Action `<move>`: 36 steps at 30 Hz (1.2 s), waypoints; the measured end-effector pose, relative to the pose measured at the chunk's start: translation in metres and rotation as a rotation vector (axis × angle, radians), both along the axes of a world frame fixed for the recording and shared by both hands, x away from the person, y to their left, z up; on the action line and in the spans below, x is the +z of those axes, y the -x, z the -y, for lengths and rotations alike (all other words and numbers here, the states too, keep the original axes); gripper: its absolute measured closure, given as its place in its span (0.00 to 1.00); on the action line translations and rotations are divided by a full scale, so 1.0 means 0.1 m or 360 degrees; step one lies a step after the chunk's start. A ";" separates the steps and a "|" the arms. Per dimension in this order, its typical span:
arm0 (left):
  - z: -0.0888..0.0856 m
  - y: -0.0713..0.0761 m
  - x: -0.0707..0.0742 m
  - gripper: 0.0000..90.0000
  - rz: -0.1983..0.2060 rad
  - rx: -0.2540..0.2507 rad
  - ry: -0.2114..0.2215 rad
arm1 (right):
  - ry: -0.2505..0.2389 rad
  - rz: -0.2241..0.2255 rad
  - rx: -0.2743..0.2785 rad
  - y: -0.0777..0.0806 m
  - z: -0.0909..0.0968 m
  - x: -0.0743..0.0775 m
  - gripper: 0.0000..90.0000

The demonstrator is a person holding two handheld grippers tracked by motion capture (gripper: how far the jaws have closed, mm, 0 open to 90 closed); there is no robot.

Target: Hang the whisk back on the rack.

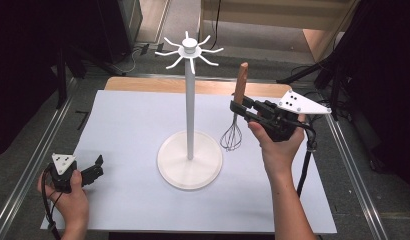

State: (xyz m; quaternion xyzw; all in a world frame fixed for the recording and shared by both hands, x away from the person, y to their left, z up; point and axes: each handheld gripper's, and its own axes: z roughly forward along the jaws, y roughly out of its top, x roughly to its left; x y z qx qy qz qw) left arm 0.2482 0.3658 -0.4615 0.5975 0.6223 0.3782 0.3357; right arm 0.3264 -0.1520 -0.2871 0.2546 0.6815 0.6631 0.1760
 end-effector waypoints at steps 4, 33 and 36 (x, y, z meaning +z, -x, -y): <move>0.00 0.00 0.00 0.09 0.0002 0.0002 -0.0004 | -0.0016 0.0019 0.0007 0.04 -0.04 0.06 0.78; 0.00 0.00 0.00 0.09 0.0000 0.0000 -0.0007 | -0.0032 0.0090 0.0094 0.22 -0.26 0.31 0.78; 0.00 0.00 0.00 0.09 0.0001 0.0001 -0.0005 | -0.0027 0.0097 0.0101 0.23 -0.27 0.33 0.78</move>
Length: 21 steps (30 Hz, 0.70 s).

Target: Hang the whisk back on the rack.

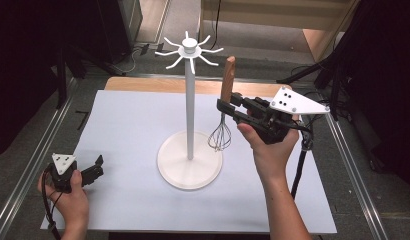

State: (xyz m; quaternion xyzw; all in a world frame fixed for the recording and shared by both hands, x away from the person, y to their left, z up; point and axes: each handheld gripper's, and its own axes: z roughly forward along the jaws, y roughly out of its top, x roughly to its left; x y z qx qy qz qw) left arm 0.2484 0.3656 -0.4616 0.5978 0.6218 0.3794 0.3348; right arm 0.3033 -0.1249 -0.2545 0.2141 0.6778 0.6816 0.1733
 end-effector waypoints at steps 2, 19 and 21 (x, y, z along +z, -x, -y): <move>0.00 0.00 0.00 0.09 -0.0003 0.0000 0.0001 | 0.0002 -0.0008 0.0006 0.01 -0.01 0.01 0.78; -0.01 0.00 0.00 0.09 -0.0001 -0.0002 0.0008 | 0.0014 0.0006 0.0035 0.02 -0.09 0.08 0.78; -0.01 0.00 0.00 0.09 -0.0002 0.0000 0.0011 | 0.0015 0.0012 0.0038 0.02 -0.09 0.08 0.78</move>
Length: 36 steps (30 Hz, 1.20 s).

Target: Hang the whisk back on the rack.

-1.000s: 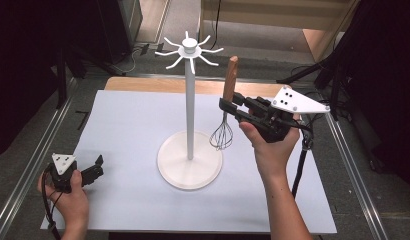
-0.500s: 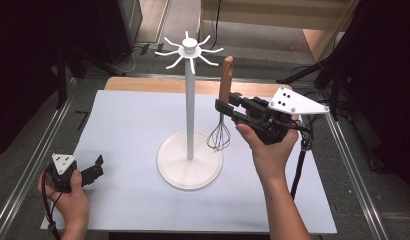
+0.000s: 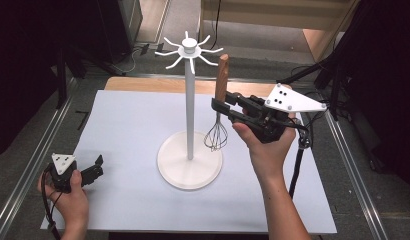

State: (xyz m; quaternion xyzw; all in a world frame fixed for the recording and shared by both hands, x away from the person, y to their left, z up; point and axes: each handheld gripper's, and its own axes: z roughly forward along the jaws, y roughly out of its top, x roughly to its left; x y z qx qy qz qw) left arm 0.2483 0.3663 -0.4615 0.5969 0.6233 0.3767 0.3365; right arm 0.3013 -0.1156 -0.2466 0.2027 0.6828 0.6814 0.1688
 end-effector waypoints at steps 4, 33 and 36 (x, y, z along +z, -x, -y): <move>0.00 0.00 0.00 0.09 -0.0001 -0.0003 -0.0006 | -0.0012 0.0003 0.0001 0.00 -0.01 0.00 0.78; 0.00 0.00 0.00 0.09 0.0001 0.0003 0.0007 | -0.0008 -0.0002 0.0026 -0.03 -0.17 -0.02 0.78; 0.00 0.00 0.00 0.09 0.0000 0.0002 0.0006 | -0.0005 -0.0005 0.0021 -0.04 -0.19 -0.03 0.78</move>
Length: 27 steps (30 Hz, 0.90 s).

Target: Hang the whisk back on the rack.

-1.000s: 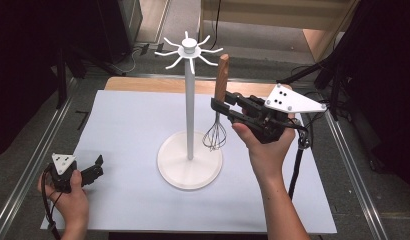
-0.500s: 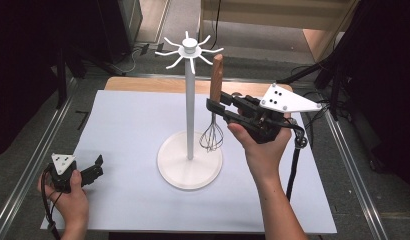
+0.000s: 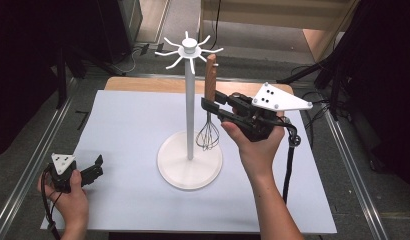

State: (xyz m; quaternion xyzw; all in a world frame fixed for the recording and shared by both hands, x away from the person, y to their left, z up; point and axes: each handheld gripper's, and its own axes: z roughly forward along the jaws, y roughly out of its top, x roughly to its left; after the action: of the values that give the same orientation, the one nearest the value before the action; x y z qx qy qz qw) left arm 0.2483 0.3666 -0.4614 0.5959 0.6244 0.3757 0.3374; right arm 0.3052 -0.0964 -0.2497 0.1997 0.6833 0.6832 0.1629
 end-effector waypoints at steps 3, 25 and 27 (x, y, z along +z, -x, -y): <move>0.00 0.00 0.00 0.09 0.0001 0.0001 0.0000 | -0.0004 0.0004 -0.0005 -0.01 -0.02 -0.01 0.78; 0.00 0.00 0.00 0.09 0.0001 0.0000 0.0000 | -0.0020 0.0006 -0.0001 -0.04 -0.06 -0.10 0.78; 0.00 0.00 0.00 0.09 0.0001 -0.0001 -0.0004 | -0.0018 0.0005 0.0010 -0.04 -0.06 -0.10 0.78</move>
State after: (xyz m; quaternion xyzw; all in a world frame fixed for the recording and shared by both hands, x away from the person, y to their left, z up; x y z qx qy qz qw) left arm 0.2482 0.3664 -0.4615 0.5963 0.6237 0.3767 0.3369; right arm 0.3093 -0.0901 -0.2593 0.1974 0.6799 0.6877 0.1607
